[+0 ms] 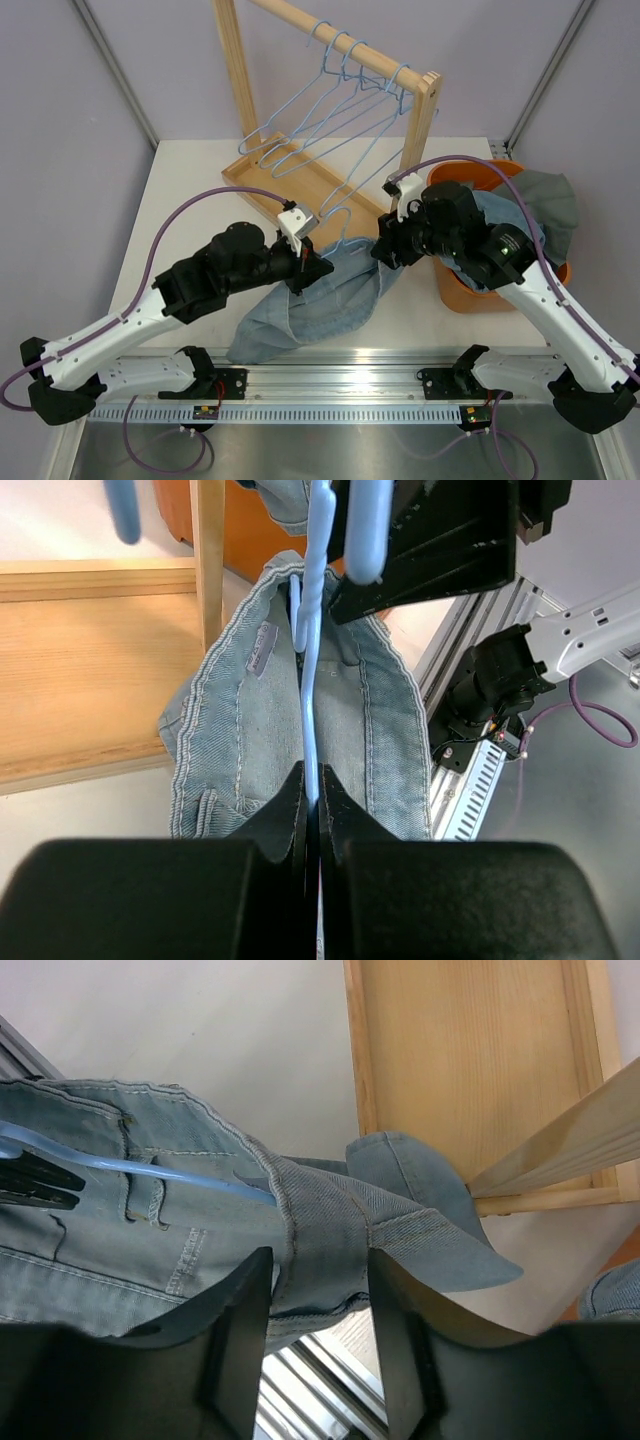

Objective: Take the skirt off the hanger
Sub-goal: Remove the skirt from the hanger, then place the hanger at the clothesline.

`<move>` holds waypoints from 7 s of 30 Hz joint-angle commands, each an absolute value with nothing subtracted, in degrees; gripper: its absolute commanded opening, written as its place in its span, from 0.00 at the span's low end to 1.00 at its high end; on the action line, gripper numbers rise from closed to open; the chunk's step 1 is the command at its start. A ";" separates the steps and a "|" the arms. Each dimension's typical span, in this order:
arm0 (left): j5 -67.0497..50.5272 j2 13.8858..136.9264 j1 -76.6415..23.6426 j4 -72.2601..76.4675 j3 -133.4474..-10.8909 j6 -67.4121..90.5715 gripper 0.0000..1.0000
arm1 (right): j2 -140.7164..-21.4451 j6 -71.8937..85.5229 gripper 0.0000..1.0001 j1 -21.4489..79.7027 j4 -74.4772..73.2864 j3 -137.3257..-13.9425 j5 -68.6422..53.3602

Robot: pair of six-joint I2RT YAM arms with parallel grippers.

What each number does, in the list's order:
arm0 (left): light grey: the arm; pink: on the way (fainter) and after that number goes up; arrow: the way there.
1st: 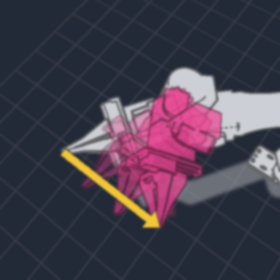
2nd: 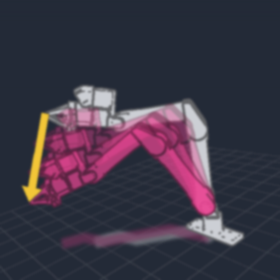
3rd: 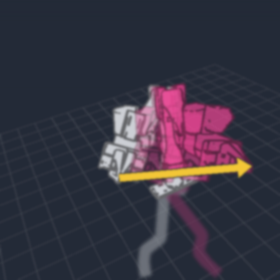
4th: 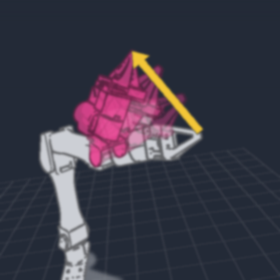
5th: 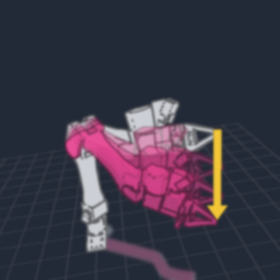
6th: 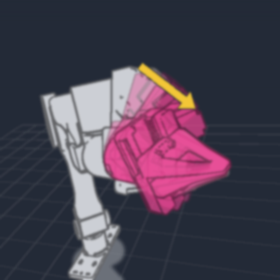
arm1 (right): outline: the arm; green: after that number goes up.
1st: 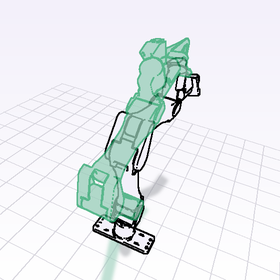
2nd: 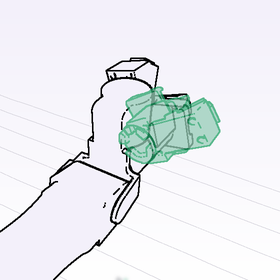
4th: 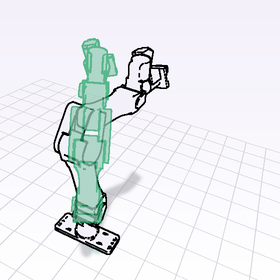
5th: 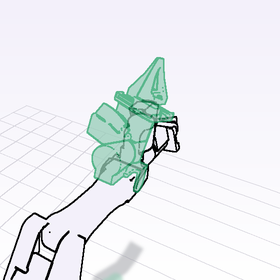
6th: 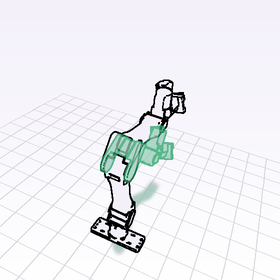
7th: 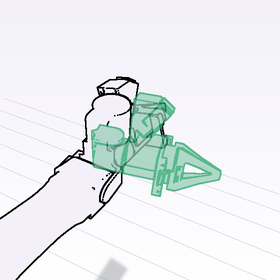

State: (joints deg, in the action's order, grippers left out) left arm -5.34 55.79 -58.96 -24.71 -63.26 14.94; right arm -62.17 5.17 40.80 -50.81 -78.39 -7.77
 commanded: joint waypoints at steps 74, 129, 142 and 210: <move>-29.45 69.61 -59.94 17.07 -71.01 6.60 0.00 | -52.03 3.17 0.00 39.11 -37.26 -86.49 -23.30; -6.32 38.84 -59.15 -44.38 -75.67 -4.39 0.00 | -67.67 -29.18 0.08 15.21 -60.12 -72.51 -47.90; -11.95 48.86 -58.10 -40.44 -73.92 -5.45 0.00 | -60.30 -50.07 0.88 13.45 -71.97 -83.14 -51.83; -27.25 49.93 -50.89 -26.80 -62.06 -3.25 0.00 | -58.54 -38.50 0.28 23.03 -56.96 -71.19 -59.86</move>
